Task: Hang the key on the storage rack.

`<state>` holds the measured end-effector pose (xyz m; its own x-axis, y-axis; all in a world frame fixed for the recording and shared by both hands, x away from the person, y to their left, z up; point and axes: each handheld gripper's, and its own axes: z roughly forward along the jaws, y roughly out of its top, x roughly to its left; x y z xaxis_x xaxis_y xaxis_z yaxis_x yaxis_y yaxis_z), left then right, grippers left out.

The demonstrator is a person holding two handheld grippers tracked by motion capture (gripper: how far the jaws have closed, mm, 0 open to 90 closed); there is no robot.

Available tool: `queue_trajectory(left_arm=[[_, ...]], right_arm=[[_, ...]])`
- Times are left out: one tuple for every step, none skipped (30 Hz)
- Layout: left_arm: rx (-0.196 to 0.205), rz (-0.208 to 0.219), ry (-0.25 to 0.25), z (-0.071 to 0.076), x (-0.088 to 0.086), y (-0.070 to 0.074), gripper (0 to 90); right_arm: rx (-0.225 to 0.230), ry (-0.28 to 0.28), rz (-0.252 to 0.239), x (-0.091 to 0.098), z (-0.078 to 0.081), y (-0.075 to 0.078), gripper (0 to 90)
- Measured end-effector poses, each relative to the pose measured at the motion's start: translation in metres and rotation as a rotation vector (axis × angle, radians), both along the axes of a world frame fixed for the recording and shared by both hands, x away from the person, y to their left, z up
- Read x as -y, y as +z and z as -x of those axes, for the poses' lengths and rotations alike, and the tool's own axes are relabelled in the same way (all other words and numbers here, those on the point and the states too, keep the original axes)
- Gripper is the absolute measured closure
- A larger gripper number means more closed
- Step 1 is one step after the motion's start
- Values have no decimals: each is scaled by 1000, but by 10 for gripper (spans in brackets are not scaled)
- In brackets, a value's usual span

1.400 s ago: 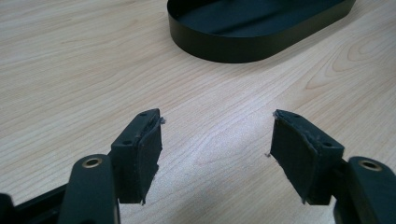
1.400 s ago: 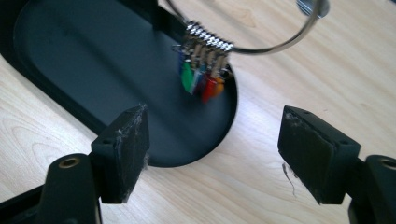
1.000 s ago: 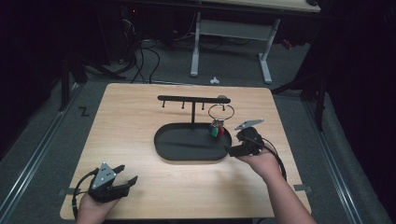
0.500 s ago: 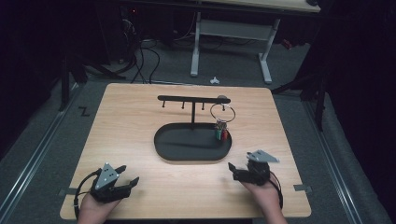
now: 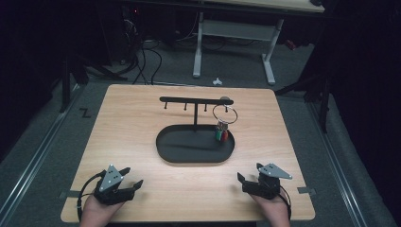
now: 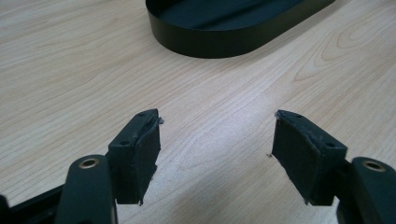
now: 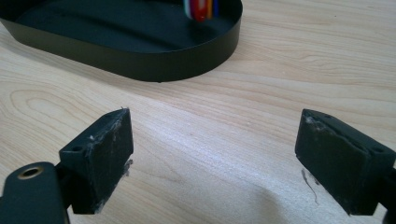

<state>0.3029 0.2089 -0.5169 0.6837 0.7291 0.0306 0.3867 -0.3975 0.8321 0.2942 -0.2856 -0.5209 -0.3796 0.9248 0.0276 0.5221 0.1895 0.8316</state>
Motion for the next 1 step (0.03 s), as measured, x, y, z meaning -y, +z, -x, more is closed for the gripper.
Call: queue_trajectory(left_arm=[[0,0,0,0,0,0,326]], right_arm=[[0,0,0,0,0,0,118]])
